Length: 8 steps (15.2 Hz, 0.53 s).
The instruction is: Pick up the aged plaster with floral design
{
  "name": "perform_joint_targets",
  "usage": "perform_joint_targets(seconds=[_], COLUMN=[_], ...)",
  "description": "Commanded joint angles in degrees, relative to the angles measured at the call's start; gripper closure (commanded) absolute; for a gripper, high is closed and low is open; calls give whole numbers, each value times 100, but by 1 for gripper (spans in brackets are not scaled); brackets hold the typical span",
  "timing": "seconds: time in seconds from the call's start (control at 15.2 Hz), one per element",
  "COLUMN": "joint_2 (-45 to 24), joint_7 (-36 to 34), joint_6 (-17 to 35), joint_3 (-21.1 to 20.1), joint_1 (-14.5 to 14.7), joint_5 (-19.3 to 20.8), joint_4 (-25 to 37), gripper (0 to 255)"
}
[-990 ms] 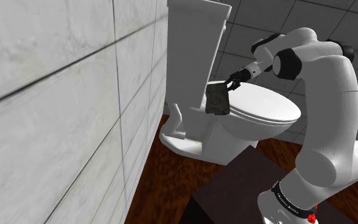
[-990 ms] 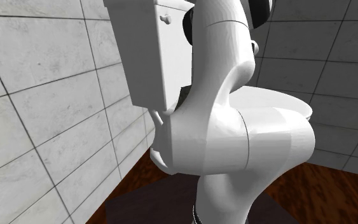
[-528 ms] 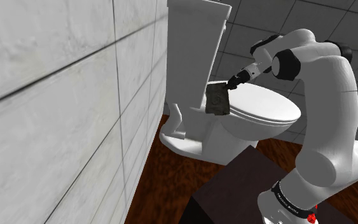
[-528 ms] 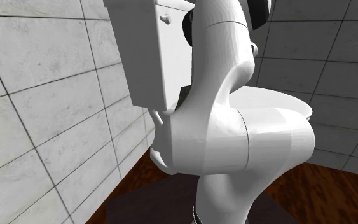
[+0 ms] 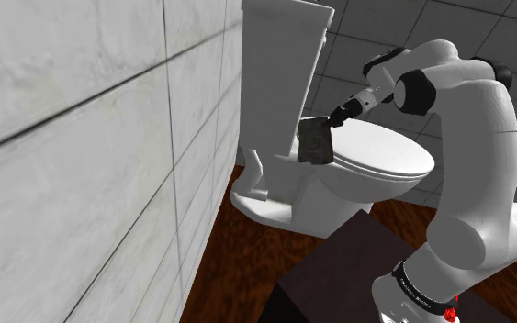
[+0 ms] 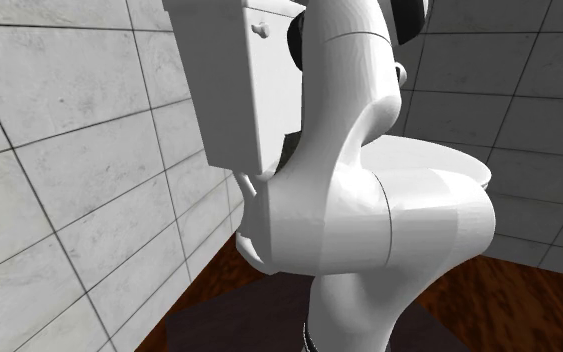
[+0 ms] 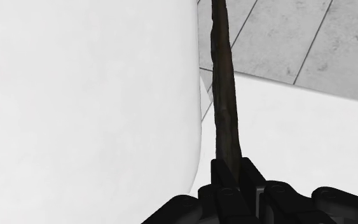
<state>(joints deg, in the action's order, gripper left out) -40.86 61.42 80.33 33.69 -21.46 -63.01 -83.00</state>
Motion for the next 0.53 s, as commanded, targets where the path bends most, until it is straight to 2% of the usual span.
perform_joint_targets(seconds=[0.0,0.46], joint_2=[57,289], joint_7=[-76,-353], joint_6=[-60,-287], joint_3=[14,69], joint_1=[-3,-7], joint_5=[16,84], joint_4=[50,205], gripper=[255,255])
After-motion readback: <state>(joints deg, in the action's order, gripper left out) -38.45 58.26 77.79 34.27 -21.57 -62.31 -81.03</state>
